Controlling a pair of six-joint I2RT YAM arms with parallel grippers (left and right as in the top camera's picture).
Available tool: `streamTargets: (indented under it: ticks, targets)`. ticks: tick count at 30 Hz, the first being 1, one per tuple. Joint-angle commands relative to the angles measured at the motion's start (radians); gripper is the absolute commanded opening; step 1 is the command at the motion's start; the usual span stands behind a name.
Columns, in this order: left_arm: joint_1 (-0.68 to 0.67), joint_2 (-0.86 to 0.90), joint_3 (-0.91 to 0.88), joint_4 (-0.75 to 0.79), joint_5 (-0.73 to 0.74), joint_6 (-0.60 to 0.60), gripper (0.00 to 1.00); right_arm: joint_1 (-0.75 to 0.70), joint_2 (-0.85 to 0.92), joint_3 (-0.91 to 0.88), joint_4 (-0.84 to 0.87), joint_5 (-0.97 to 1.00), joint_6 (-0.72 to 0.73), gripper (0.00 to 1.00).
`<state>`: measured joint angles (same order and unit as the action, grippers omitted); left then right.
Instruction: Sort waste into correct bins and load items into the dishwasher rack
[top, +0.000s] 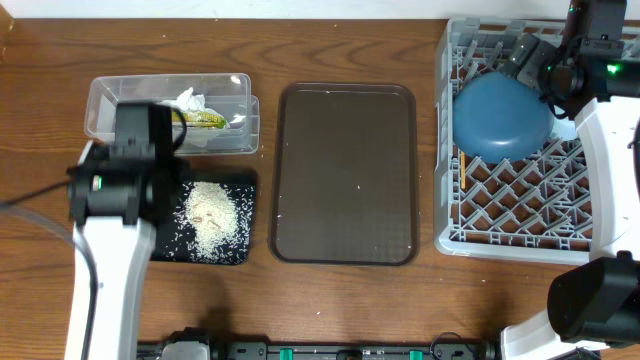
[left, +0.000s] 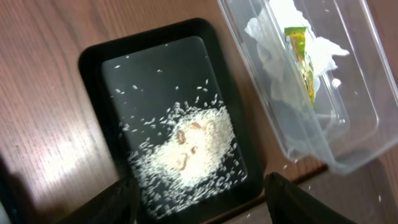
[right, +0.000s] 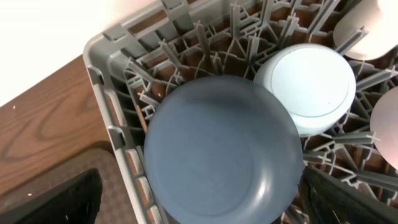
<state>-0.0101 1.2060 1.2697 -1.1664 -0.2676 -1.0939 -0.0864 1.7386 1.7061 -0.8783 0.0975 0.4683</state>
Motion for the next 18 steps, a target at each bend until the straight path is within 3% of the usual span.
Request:
streamTargets:
  ticks: [1,4,6,9,18]
  targets:
    - [-0.035,-0.141,-0.120,-0.019,-0.005,0.024,0.68,0.002,0.000,0.000,-0.002,0.000,0.010,0.99]
    - [-0.065,-0.274,-0.230,-0.019,0.000,0.019,0.68,0.002,0.000,0.000,-0.002,0.000,0.010,0.99]
    - [-0.076,-0.353,-0.289,-0.037,0.025,0.020,0.79,0.002,0.000,0.000,-0.002,0.000,0.010,0.99]
    - [-0.076,-0.448,-0.346,-0.090,0.036,0.020,0.82,0.002,0.000,0.000,-0.002,0.000,0.010,0.99]
    - [-0.076,-0.495,-0.352,-0.184,0.037,0.020,0.88,0.002,0.000,0.000,-0.002,0.000,0.010,0.99]
